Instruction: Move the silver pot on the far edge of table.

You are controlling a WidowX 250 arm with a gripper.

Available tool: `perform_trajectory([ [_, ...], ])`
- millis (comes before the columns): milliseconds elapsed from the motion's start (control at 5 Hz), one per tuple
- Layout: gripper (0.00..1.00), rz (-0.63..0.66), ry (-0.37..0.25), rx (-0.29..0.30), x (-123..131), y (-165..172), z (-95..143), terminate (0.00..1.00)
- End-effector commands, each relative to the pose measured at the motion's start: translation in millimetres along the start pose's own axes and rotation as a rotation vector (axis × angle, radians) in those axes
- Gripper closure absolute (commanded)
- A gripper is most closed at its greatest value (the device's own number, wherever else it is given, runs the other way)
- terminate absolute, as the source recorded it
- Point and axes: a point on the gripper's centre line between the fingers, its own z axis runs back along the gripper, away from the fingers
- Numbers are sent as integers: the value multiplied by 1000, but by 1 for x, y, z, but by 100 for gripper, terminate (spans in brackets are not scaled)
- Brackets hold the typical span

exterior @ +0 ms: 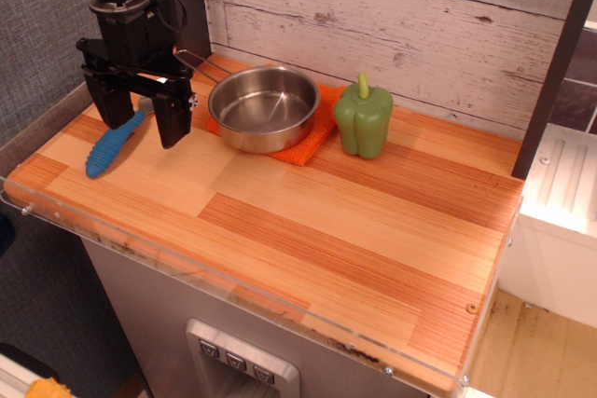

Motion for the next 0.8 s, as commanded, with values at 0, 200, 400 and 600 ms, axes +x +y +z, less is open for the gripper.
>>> perform_trajectory([
  [0, 0, 0, 0, 0, 0, 0, 0, 0],
  [200, 0, -18, 10, -27, 14, -13, -1, 0],
  [400, 0, -54, 15, -39, 30, -30, -4, 0],
  [600, 0, -128, 8, -28, 39, -60, -4, 0],
])
